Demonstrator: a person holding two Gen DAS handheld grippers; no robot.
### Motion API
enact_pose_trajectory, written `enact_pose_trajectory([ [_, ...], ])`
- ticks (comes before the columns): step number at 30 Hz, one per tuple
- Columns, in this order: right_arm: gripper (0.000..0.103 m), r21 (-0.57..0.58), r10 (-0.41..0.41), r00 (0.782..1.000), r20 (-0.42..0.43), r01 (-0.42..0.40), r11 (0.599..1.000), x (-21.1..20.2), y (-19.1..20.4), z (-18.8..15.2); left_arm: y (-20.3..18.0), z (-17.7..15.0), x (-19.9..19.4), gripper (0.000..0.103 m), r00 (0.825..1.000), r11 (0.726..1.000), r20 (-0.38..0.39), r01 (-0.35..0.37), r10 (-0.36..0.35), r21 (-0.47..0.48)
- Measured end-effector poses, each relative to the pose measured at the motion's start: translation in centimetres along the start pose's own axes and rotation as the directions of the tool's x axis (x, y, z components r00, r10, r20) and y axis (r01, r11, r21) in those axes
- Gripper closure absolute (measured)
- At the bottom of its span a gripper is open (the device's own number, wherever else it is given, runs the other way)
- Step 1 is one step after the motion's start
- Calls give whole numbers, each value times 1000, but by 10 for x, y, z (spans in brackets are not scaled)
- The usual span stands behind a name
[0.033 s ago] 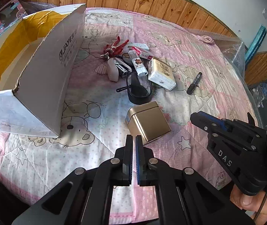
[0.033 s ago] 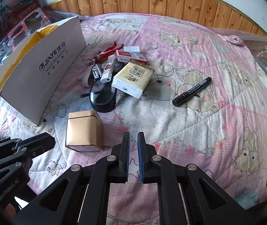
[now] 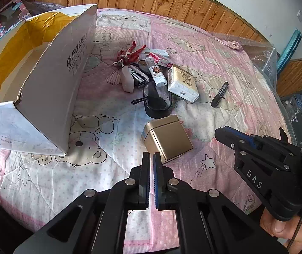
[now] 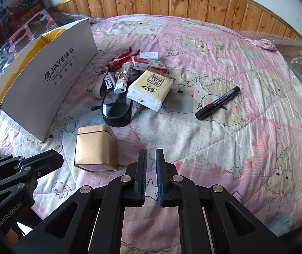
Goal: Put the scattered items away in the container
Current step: 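Move the right tool to the black marker while the left tool approaches the gold tin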
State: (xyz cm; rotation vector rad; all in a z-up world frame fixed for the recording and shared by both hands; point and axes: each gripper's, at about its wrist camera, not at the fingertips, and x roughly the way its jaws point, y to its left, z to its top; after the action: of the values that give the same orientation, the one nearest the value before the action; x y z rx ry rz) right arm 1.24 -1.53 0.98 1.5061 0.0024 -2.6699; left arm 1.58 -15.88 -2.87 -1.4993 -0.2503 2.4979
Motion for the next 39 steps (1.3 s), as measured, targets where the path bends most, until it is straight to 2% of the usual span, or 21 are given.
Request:
enact_pose_trajectory([
  [2, 58, 17, 7, 1000, -3, -7, 1000, 1, -3, 1, 1, 0, 1, 81, 1000, 1000, 2, 0, 0, -19],
  [4, 57, 31, 19, 1000, -8, -19, 999, 2, -5, 3, 4, 0, -1, 50, 1000, 999, 22, 20, -19, -42],
  [7, 57, 37, 20, 1000, -23, -20, 999, 6, -7, 3, 5, 2, -2, 39, 999, 998, 46, 25, -23, -54],
  [17, 57, 89, 42, 997, -59, -37, 995, 18, -18, 6, 4, 3, 21, 35, 1000, 998, 2, 22, -22, -66],
  [25, 57, 206, 31, 996, -88, -12, 979, 36, -63, 23, -9, 16, 40, 30, 999, 997, -19, 38, -39, -66],
  [33, 57, 183, 36, 993, -114, -15, 983, 55, -59, 28, -7, 22, 55, 28, 999, 997, -31, 6, -8, -79],
  [39, 57, 157, 16, 990, -140, 6, 988, 70, -59, 30, -16, 21, 63, 27, 999, 999, -28, -39, 38, -35],
])
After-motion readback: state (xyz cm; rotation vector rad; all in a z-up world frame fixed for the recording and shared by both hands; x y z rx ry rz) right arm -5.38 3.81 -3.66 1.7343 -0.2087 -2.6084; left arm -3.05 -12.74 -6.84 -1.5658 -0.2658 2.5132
